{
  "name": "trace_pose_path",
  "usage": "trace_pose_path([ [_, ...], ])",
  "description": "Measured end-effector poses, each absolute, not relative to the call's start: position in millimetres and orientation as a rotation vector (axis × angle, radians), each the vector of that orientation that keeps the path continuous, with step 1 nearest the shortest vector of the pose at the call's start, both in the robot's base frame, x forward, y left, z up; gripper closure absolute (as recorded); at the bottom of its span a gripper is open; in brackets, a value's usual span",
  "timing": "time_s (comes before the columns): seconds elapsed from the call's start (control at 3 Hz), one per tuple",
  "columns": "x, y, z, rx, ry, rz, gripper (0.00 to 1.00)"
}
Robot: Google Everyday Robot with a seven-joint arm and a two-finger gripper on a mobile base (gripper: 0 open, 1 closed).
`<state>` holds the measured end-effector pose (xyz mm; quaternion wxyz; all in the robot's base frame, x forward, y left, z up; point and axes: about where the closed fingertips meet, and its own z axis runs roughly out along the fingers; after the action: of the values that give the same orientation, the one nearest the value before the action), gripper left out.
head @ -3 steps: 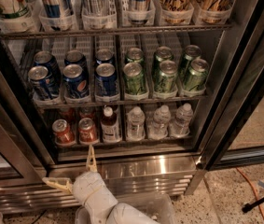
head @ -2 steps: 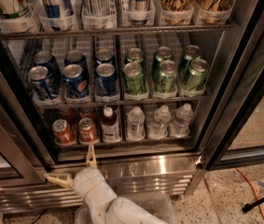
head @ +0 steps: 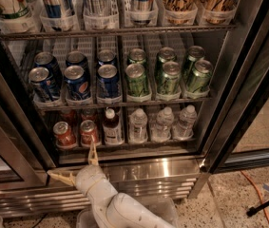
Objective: Pick coke can from bottom shelf of fridge
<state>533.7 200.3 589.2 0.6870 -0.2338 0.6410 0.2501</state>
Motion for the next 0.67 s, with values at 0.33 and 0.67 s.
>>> trace_pose_path([
  [0.33, 533.7, 200.3, 589.2, -0.523, 1.435, 0.560, 0.09],
  [0.67, 533.7, 200.3, 589.2, -0.523, 1.435, 0.560, 0.28],
])
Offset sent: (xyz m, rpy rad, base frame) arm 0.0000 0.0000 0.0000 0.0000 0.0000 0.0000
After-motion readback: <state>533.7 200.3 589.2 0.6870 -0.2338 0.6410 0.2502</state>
